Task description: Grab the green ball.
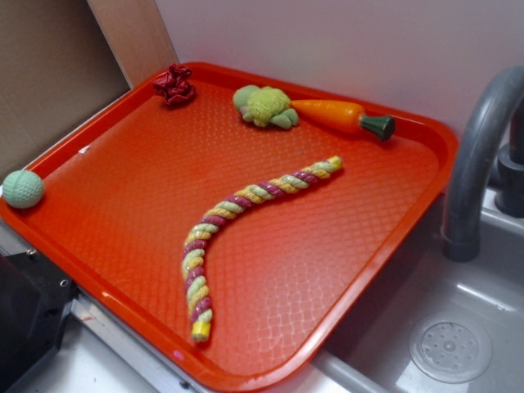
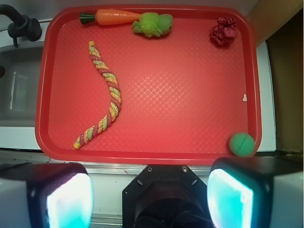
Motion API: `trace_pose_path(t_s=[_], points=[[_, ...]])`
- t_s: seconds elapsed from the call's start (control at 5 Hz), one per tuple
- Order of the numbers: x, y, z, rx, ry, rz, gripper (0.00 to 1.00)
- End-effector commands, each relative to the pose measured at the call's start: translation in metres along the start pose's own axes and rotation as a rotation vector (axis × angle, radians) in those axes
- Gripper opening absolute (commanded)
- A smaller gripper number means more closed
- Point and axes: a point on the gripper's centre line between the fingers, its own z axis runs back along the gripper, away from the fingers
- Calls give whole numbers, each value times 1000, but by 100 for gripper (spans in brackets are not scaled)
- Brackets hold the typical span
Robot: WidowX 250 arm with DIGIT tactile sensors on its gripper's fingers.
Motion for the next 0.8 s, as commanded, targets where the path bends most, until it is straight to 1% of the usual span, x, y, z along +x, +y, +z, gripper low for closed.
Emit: trace_pose_path(t_s=[0.0, 0.2, 0.4, 0.6], points=[[0, 0, 0, 0, 0, 0, 100], [7, 34, -43, 73, -9, -100, 100], [15, 64, -66, 88, 16, -214, 100], [19, 92, -102, 40, 63, -426, 100]])
